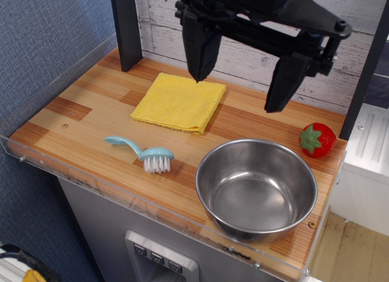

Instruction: Place the strawberry inside the pot.

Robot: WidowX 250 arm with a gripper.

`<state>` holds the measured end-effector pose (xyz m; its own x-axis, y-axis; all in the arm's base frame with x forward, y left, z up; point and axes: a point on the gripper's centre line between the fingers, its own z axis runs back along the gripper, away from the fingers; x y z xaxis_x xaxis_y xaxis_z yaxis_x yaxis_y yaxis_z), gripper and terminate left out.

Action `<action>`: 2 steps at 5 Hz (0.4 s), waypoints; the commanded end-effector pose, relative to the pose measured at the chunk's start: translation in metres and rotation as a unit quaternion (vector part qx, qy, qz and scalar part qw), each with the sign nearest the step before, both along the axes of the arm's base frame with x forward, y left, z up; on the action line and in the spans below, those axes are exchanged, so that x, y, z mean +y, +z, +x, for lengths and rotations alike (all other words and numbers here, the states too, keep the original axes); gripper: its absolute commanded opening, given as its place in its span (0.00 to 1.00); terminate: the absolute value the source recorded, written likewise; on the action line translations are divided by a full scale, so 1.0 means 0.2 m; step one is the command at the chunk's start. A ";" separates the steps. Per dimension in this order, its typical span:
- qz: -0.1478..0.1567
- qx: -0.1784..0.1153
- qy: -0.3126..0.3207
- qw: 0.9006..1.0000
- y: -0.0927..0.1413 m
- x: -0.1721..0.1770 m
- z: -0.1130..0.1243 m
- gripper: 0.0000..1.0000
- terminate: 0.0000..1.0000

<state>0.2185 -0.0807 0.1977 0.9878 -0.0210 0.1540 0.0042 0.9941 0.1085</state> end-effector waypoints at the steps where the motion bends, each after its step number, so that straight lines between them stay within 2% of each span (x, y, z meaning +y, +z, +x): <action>1: 0.000 0.000 0.000 1.000 0.00 0.00 0.00 1.00 0.00; 2: -0.002 -0.013 0.021 1.000 -0.08 0.08 0.08 1.00 0.00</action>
<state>0.2328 -0.0620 0.1755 0.9880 0.0281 0.1521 -0.0455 0.9926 0.1128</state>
